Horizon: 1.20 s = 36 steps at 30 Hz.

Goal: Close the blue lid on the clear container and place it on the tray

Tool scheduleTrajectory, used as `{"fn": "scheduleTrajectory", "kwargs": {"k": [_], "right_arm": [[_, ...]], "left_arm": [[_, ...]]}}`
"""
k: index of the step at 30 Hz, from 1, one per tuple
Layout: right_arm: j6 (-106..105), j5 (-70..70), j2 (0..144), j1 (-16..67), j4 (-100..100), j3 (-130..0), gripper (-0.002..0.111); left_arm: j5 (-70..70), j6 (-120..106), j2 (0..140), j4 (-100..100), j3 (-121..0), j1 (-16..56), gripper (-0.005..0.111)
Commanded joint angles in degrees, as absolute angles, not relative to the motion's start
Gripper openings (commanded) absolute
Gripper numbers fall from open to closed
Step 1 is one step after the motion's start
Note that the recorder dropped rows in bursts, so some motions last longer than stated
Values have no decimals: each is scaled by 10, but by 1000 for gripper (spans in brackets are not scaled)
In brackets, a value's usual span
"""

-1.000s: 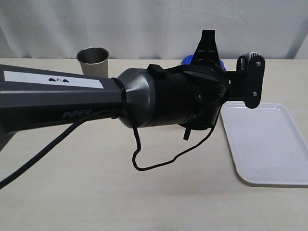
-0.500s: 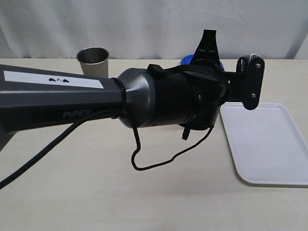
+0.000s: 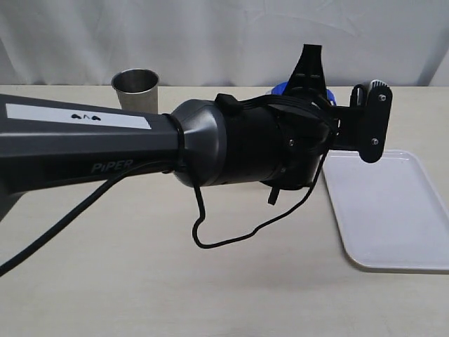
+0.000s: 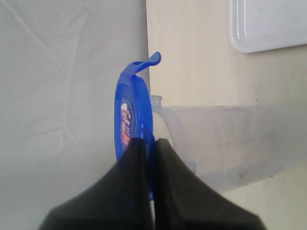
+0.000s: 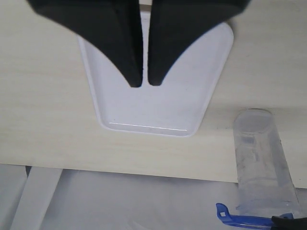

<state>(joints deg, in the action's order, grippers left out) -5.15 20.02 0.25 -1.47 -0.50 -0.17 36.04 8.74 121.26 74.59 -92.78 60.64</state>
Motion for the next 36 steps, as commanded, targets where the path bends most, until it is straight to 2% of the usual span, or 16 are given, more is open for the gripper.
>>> {"fn": "scheduleTrajectory", "kwargs": {"k": [1,36], "right_arm": [[-51,198,0,-18,-7,0,4],[-51,198,0,-18,-7,0,4]], "left_arm": [[373,91,1205,761,-927,607,0],[395,57,1205,786,-927,606,0]]}}
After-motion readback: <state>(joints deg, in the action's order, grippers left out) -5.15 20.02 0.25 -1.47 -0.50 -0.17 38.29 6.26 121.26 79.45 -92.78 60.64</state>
